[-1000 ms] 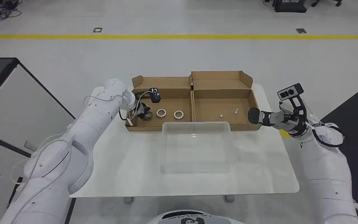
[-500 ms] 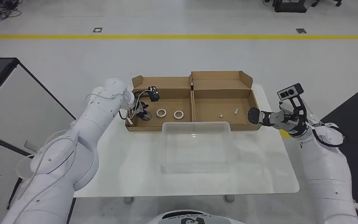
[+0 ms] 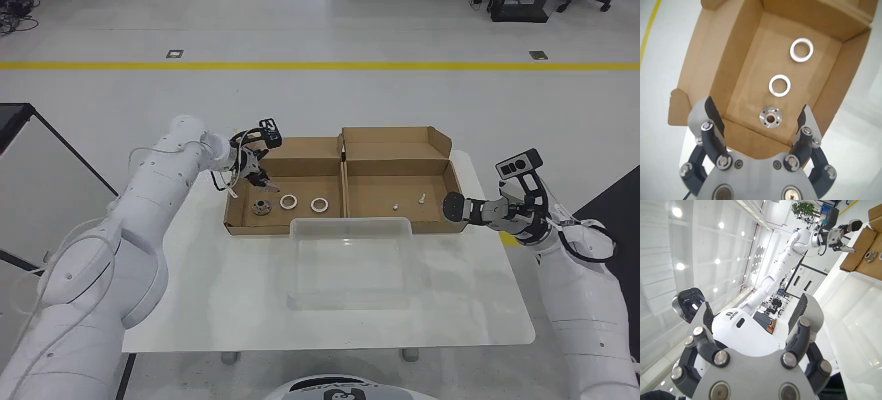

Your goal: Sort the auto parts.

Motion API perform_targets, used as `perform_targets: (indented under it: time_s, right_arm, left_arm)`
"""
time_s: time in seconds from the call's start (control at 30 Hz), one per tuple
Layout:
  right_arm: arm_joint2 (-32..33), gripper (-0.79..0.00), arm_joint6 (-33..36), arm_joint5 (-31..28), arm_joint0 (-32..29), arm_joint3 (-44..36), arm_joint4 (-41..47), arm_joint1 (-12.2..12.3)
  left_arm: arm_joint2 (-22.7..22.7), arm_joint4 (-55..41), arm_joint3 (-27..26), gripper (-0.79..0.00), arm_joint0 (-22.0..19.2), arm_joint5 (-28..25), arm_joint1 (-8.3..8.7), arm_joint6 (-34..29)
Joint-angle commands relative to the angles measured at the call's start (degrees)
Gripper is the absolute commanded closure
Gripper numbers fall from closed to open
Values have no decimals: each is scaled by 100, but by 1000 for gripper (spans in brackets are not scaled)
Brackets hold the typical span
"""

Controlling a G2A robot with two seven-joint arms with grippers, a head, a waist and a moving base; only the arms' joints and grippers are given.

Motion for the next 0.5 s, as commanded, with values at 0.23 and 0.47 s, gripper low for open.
perform_targets:
  time_s: [0.23, 0.47]
  right_arm:
    - [0, -785, 0, 0, 0, 0, 0, 0]
    - [0, -785, 0, 0, 0, 0, 0, 0]
  left_arm:
    - [-113, -1540, -2368, -785, 595, 11, 945, 44]
    - [-886, -3021, -4703, -785, 1393, 11, 2178, -607]
